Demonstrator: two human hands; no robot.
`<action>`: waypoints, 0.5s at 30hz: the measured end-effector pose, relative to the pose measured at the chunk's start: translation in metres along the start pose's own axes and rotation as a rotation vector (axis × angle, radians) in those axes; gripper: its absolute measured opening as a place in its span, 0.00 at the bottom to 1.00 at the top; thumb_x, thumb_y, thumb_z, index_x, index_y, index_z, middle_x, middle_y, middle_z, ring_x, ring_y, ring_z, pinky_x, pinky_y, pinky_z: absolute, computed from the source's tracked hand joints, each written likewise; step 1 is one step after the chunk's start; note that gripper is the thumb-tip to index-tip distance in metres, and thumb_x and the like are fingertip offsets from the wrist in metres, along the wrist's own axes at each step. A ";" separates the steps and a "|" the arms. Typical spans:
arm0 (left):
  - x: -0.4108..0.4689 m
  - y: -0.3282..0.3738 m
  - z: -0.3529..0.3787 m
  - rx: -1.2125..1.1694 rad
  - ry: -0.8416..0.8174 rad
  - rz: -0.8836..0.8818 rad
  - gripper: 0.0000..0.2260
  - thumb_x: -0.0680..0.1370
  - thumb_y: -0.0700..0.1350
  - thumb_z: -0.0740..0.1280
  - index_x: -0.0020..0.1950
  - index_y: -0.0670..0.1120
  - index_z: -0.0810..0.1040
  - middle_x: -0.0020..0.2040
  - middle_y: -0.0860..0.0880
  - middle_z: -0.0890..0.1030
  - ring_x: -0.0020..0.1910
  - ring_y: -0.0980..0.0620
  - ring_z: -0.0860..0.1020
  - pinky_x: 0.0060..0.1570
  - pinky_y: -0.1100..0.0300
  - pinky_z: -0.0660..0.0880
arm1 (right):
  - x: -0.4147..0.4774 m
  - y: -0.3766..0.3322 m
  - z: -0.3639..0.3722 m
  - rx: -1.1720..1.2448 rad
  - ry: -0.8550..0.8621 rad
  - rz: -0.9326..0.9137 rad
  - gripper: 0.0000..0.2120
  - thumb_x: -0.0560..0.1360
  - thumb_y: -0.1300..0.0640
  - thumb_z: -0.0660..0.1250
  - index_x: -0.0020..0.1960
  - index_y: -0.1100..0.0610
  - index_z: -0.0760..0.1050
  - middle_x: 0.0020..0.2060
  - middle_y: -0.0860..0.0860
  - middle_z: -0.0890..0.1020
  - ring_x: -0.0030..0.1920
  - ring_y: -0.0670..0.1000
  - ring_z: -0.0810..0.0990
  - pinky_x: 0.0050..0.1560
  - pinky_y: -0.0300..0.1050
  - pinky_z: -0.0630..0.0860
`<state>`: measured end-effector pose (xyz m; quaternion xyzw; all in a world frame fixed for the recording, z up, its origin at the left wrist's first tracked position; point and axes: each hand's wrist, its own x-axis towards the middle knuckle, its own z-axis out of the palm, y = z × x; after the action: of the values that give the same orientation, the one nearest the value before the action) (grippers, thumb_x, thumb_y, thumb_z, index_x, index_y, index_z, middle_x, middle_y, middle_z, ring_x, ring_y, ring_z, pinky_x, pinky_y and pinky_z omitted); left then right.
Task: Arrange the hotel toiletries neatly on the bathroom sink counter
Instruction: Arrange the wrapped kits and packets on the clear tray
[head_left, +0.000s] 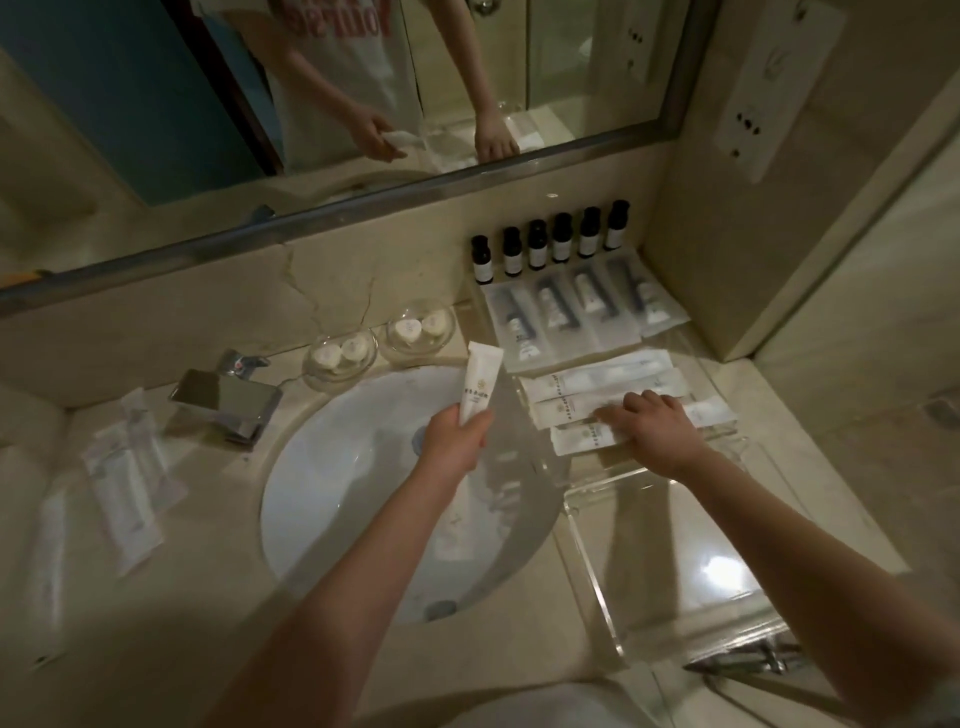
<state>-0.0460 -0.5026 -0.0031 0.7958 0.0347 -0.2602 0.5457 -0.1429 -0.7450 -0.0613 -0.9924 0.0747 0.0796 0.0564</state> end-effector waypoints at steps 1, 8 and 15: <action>0.002 -0.002 0.000 -0.005 0.008 -0.002 0.04 0.77 0.42 0.64 0.43 0.43 0.74 0.30 0.48 0.71 0.25 0.52 0.65 0.27 0.62 0.63 | 0.002 0.003 -0.001 -0.002 -0.030 -0.004 0.23 0.73 0.54 0.64 0.68 0.46 0.68 0.53 0.53 0.76 0.56 0.57 0.73 0.57 0.51 0.67; 0.010 -0.010 0.002 -0.029 0.025 -0.025 0.04 0.75 0.42 0.65 0.41 0.44 0.75 0.29 0.49 0.72 0.24 0.53 0.65 0.27 0.62 0.63 | 0.002 0.001 -0.006 0.164 0.067 0.039 0.21 0.67 0.52 0.72 0.60 0.50 0.77 0.53 0.54 0.77 0.55 0.59 0.74 0.52 0.51 0.73; 0.012 -0.011 0.002 -0.060 0.027 -0.038 0.04 0.75 0.42 0.65 0.42 0.43 0.75 0.29 0.48 0.72 0.24 0.52 0.65 0.27 0.61 0.64 | 0.000 -0.012 0.010 0.427 0.121 0.280 0.09 0.72 0.57 0.68 0.51 0.54 0.82 0.46 0.55 0.75 0.44 0.57 0.77 0.39 0.45 0.73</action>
<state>-0.0402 -0.5031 -0.0187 0.7817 0.0647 -0.2586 0.5638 -0.1429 -0.7317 -0.0694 -0.9410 0.2298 0.0093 0.2484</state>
